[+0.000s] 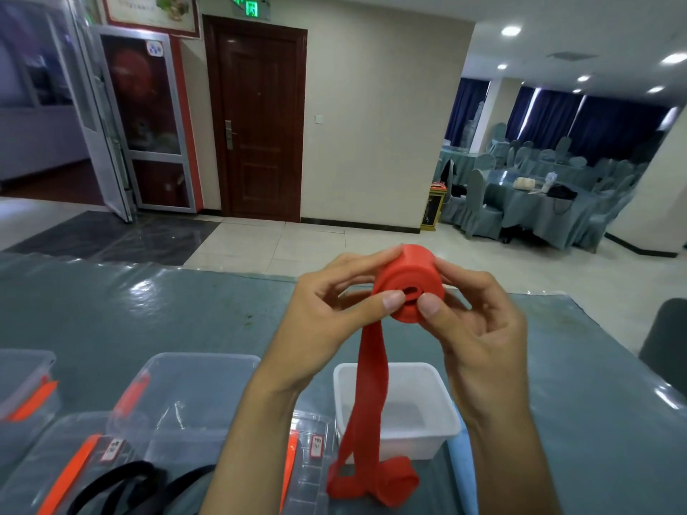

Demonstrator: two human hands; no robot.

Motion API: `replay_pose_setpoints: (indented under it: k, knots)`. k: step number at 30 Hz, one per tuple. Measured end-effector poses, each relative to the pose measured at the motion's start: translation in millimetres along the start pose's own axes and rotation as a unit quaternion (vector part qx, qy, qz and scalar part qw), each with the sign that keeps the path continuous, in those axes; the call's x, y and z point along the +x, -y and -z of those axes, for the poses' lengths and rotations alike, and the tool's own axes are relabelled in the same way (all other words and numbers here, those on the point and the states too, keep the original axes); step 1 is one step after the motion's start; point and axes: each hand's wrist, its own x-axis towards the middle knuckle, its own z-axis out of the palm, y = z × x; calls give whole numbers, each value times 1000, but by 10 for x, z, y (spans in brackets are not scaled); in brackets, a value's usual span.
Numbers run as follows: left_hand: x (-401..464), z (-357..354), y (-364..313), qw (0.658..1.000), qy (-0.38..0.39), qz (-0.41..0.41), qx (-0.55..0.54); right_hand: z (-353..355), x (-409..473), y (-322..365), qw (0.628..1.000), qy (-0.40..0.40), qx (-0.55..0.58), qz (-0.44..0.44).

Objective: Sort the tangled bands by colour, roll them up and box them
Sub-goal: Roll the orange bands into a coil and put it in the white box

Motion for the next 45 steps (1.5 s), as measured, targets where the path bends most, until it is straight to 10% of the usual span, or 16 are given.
replay_pose_setpoints:
  k: [20, 27, 36, 45]
  knots:
    - [-7, -22, 14, 996, -22, 1, 82, 86, -20, -11, 996, 39, 42, -64]
    - [21, -57, 38, 998, 17, 61, 14, -7, -57, -15, 996, -76, 35, 2]
    - [26, -37, 103, 990, -131, 48, -13, 63, -6, -107, 996, -3, -56, -75]
    - [12, -94, 87, 998, -39, 45, 10, 94, -20, -60, 998, -46, 25, -38]
